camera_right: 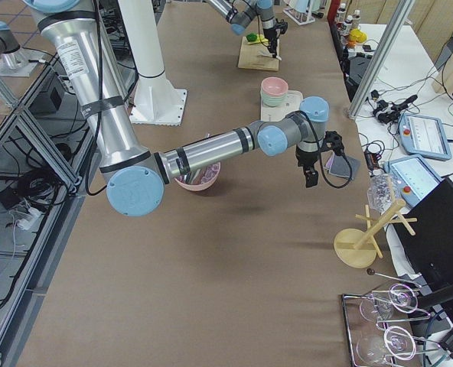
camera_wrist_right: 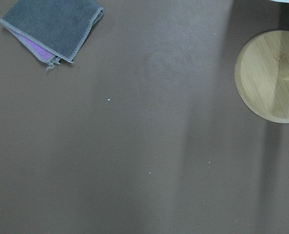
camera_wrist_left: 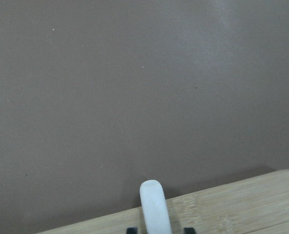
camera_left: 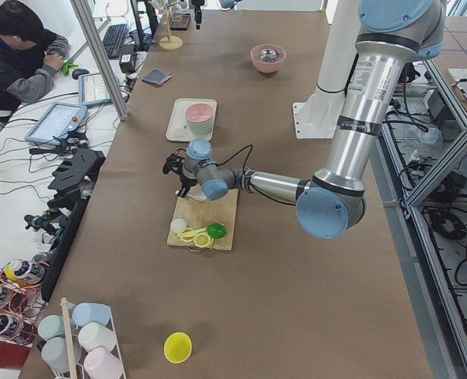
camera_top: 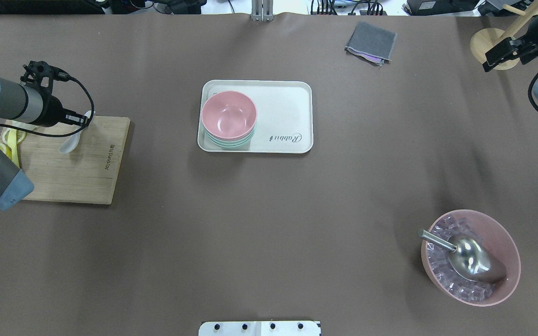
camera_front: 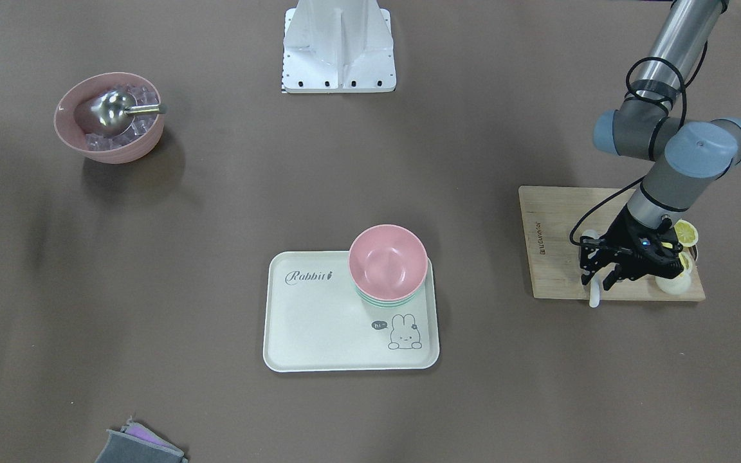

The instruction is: Stack pink bowl on green and place spoon

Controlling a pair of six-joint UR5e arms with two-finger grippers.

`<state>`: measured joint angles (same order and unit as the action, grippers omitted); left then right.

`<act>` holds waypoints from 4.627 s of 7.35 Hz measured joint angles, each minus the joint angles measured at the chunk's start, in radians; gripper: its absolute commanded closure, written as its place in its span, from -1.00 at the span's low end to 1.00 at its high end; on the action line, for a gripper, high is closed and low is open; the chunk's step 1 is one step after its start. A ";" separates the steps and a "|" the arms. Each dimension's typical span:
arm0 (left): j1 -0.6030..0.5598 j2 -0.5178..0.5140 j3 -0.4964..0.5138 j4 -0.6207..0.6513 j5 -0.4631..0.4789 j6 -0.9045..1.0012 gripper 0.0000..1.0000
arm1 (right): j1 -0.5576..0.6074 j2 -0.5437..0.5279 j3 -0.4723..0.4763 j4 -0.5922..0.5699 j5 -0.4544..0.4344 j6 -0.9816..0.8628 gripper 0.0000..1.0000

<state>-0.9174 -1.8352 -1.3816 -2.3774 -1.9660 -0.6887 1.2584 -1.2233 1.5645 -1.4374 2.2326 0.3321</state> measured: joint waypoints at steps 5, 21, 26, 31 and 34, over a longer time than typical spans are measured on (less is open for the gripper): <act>-0.001 -0.004 -0.106 0.011 -0.007 -0.039 1.00 | 0.000 -0.039 -0.003 0.009 -0.007 -0.007 -1.00; 0.249 -0.476 0.117 -0.228 0.321 -0.389 1.00 | 0.081 -0.157 0.011 0.098 -0.002 -0.013 -1.00; 0.272 -0.412 0.122 -0.313 0.332 -0.281 -0.96 | 0.081 -0.154 0.011 0.097 -0.005 -0.013 -1.00; 0.131 -0.374 0.055 -0.195 0.073 -0.247 -0.94 | 0.118 -0.193 0.005 0.097 -0.014 -0.017 -1.00; -0.113 -0.222 0.022 -0.123 -0.259 -0.201 -0.96 | 0.189 -0.257 0.005 0.090 -0.006 -0.105 -1.00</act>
<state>-1.0302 -2.0569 -1.3591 -2.5001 -2.2248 -0.8901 1.4478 -1.4808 1.5699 -1.3472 2.2269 0.2270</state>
